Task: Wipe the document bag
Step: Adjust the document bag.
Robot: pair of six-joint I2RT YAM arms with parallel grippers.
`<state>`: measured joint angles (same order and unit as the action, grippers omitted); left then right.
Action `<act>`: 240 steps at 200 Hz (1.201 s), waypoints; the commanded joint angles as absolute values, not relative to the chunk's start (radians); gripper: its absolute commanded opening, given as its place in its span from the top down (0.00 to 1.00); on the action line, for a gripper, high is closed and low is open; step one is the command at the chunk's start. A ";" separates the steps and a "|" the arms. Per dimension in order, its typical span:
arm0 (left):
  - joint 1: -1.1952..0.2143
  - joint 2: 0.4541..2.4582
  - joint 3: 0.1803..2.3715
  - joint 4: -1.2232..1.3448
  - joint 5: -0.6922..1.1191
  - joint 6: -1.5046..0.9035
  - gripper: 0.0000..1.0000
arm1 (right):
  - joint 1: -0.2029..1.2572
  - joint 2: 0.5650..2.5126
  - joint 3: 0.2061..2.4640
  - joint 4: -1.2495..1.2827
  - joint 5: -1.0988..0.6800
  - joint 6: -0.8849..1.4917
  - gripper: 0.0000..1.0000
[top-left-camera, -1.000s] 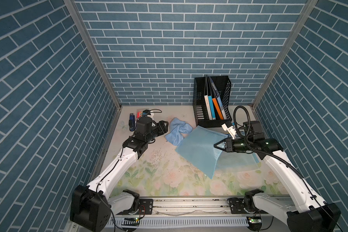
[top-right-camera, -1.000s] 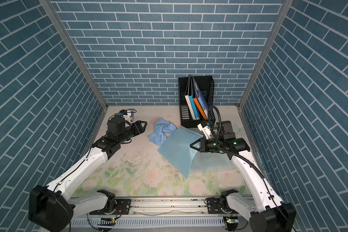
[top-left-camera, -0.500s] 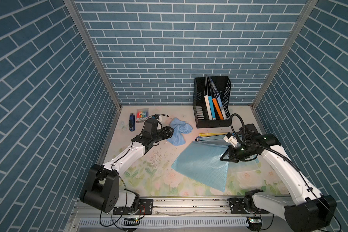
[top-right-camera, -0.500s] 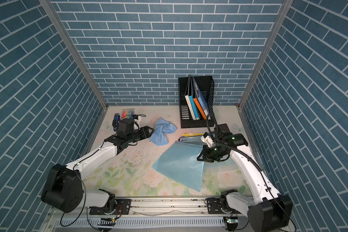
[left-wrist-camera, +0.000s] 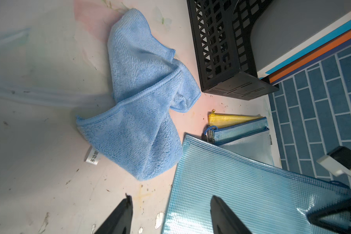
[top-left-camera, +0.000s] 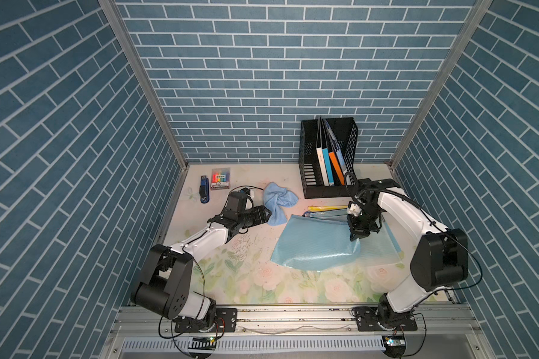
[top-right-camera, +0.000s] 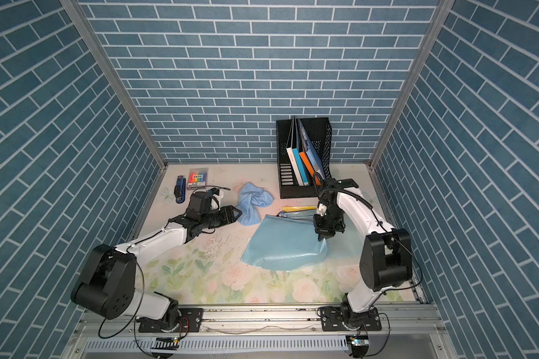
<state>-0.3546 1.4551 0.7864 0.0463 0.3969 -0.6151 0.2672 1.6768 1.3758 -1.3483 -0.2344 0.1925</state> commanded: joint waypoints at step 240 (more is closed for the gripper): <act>-0.600 1.753 0.746 0.248 0.455 -0.629 0.43 | 0.208 1.823 1.473 -1.305 -0.230 0.094 0.68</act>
<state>-0.5964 1.7412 0.7795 0.2314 0.4294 -0.6102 0.2081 1.8717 1.4937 -1.3190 -0.1860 0.0990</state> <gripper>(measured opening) 0.607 0.312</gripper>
